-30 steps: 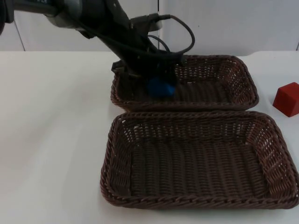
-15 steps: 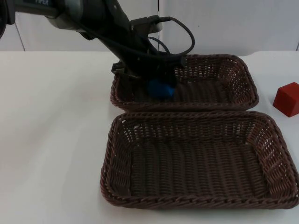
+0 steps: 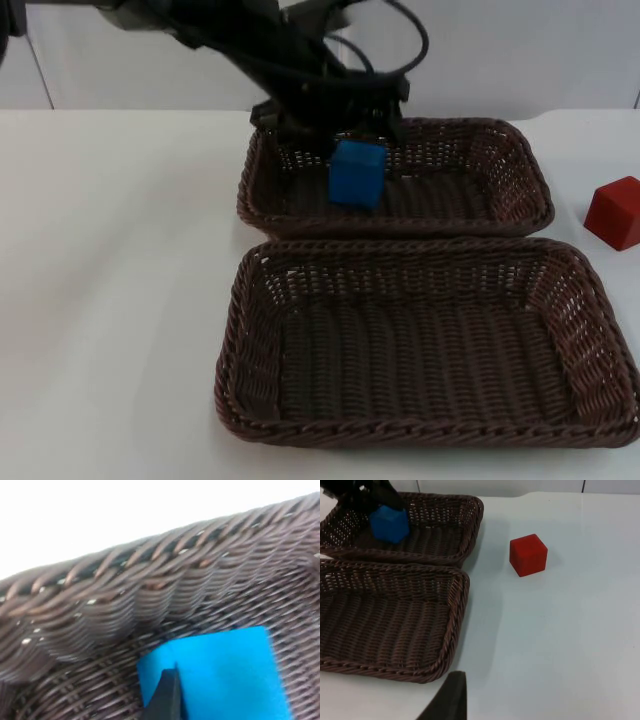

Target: Pick up one cube with the left hand and place it into the upper basket. Pick up one cube with the right hand and place it into the lower basket.

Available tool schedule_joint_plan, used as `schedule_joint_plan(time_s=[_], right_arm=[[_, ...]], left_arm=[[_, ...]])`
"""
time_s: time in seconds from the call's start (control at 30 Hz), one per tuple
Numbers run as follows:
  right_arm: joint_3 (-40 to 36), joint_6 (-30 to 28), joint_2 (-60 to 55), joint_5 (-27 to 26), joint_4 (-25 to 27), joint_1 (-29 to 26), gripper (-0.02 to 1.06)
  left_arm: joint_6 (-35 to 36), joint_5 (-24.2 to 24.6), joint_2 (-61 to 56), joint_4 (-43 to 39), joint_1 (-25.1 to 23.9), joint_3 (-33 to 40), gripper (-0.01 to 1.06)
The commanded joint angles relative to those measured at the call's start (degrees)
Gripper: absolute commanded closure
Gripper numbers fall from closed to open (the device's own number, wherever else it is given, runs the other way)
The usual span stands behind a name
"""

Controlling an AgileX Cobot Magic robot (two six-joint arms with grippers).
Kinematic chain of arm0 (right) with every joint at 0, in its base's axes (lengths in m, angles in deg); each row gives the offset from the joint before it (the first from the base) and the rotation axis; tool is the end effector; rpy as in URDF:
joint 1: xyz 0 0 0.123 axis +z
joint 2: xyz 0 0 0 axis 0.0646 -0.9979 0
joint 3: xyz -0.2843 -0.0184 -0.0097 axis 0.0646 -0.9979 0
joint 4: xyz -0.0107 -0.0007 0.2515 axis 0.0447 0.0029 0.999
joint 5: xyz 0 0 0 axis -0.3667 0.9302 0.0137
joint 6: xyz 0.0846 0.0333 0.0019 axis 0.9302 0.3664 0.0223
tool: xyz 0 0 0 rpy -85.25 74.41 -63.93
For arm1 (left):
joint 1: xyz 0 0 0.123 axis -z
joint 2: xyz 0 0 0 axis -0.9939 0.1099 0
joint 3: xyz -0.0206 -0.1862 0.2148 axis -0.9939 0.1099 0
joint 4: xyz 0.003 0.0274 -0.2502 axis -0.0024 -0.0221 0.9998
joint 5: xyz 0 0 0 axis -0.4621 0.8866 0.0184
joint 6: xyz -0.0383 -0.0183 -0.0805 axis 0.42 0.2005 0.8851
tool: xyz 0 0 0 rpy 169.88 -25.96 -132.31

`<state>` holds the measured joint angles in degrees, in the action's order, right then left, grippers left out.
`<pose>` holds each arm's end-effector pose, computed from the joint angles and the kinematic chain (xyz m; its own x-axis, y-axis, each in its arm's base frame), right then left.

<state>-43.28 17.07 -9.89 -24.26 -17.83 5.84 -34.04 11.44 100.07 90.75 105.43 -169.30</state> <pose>-0.0069 -0.0012 0.2793 -0.4614 -0.0644 -0.8848 -0.1598 0.9871 0.0115 0.4872 -0.2299 0.1383 -0.8442 0.1382 -0.5179 0.3842 0.8298 -0.4047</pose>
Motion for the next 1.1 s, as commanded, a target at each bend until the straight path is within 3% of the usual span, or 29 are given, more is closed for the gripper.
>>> schedule_joint_plan(time_s=[0.0,0.67,0.8,1.07], right_arm=[[0.11,0.21,0.15,-0.19,0.0,-0.33,-0.01],[0.11,0.21,0.15,-0.19,0.0,-0.33,-0.01],[0.11,0.09,0.15,-0.19,0.0,-0.33,-0.01],[0.11,0.09,0.15,-0.19,0.0,-0.33,-0.01]], left_arm=[[-0.44,1.52,-3.16,0.53,0.3,-0.62,0.25],[0.42,10.95,-16.98,-7.83,0.14,-0.62,0.25],[0.79,14.62,-19.44,-9.53,0.14,-0.62,0.25],[1.76,15.85,-22.45,-10.25,0.14,0.06,0.25]])
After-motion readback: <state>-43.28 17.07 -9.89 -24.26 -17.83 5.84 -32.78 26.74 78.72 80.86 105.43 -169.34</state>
